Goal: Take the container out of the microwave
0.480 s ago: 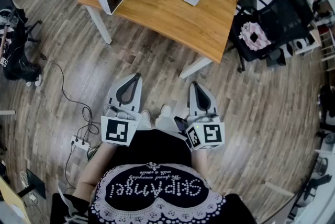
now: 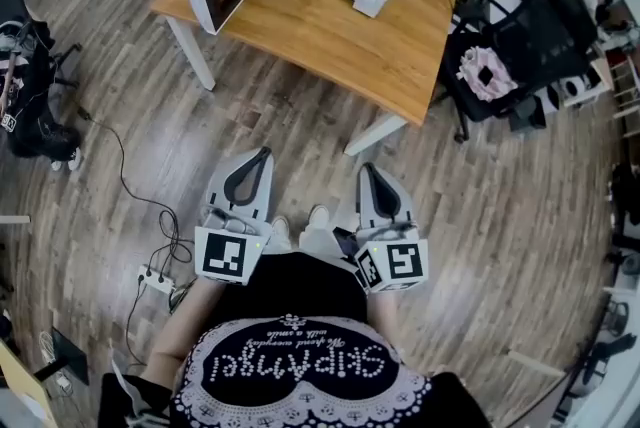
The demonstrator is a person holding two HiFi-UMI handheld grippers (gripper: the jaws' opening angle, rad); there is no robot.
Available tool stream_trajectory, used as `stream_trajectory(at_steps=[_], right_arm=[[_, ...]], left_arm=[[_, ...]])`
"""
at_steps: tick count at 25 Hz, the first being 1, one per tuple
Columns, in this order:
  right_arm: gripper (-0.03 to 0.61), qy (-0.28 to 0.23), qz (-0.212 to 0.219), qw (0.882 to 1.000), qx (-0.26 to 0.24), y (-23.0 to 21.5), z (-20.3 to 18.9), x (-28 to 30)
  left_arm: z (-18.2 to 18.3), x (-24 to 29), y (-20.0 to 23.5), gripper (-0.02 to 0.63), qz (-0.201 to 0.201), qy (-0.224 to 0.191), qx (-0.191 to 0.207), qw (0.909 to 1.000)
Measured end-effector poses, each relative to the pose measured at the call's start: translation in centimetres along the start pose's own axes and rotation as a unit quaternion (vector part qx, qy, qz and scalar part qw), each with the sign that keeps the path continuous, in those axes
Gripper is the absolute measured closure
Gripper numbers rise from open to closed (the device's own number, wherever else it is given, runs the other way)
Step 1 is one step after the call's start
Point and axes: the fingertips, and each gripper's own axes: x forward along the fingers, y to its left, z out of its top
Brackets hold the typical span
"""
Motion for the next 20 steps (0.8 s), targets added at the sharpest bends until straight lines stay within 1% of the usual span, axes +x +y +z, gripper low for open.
stream_trajectory(at_steps=[7, 12, 20], right_arm=[[0.545, -0.007, 0.006, 1.0, -0.009, 1.0, 0.1, 0.2], [0.545, -0.034, 0.019, 0.999, 0.011, 1.8, 0.8, -0.4], [0.545, -0.037, -0.003, 0.999, 0.017, 1.8, 0.8, -1.6]], left_arm=[[0.0, -0.2, 0.1, 0.587, -0.009, -0.005, 0.0, 0.9999], [0.0, -0.6, 0.3, 0.586, -0.013, -0.009, -0.003, 0.9999], [-0.4, -1.1, 0.1, 0.587, -0.022, -0.007, -0.008, 0.9997]])
